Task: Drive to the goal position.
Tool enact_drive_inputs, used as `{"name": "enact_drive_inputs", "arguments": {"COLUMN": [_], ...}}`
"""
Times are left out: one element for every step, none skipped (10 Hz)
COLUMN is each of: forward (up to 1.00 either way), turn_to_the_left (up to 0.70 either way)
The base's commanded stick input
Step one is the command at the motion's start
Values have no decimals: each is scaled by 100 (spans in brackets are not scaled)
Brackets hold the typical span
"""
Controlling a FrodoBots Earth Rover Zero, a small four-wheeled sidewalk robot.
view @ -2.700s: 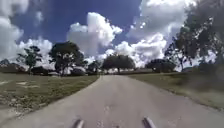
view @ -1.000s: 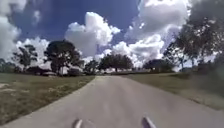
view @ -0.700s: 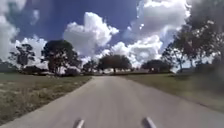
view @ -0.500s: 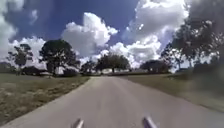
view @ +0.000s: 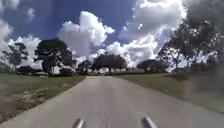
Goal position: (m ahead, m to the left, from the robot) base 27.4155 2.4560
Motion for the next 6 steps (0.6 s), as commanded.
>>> {"name": "enact_drive_inputs", "arguments": {"forward": [70, 70, 70, 70, 70, 70], "turn_to_the_left": [0, 19, 35, 29, 16, 0]}}
